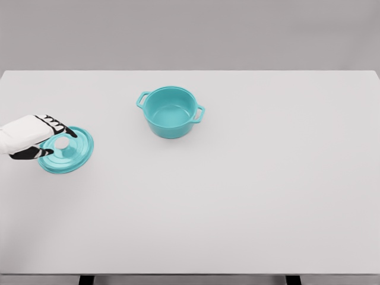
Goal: Cover the pot with left arm
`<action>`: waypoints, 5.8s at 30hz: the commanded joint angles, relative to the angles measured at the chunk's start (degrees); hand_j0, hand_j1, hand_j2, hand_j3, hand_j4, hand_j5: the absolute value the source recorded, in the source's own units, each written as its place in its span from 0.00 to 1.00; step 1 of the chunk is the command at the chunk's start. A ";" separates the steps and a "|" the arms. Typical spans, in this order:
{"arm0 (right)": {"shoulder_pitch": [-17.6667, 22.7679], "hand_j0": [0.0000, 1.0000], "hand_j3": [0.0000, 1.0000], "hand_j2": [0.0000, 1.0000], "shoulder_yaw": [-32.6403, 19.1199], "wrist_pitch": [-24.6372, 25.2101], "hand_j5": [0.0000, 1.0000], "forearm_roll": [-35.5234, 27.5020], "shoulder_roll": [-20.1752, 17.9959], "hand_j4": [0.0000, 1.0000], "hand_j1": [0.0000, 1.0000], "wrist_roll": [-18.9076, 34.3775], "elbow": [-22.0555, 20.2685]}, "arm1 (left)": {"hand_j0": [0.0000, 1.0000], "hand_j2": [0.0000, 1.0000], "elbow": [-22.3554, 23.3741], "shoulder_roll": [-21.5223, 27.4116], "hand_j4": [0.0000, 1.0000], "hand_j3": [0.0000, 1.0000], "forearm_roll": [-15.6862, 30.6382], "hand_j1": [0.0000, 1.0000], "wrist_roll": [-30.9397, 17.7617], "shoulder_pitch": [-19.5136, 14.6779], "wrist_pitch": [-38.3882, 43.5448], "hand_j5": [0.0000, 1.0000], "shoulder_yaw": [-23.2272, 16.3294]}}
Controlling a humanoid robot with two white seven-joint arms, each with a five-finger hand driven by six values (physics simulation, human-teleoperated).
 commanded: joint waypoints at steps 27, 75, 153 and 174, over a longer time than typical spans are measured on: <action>0.00 1.00 1.00 1.00 0.00 0.00 1.00 0.00 0.00 1.00 1.00 0.01 0.07 | 0.70 0.70 6.60 -2.22 0.70 0.70 -0.78 0.70 0.03 -2.90 0.11 0.70 -2.93; 0.00 1.00 1.00 1.00 0.00 0.00 1.00 0.00 0.00 1.00 1.00 0.01 -0.02 | 0.46 0.46 8.54 -3.19 0.46 0.46 -0.78 0.46 0.20 -4.13 0.11 0.46 -3.72; 0.00 1.00 1.00 1.00 0.00 0.00 1.00 0.00 0.00 1.00 1.00 0.01 0.07 | 0.45 0.45 4.84 -18.13 0.45 0.45 -0.96 0.45 0.38 -24.78 0.11 0.45 -16.29; 0.00 1.00 1.00 1.00 0.00 0.00 1.00 0.00 0.00 1.00 1.00 0.01 0.07 | 0.45 0.45 11.44 -26.04 0.45 0.45 -3.59 0.45 0.38 -28.39 0.11 0.45 -18.40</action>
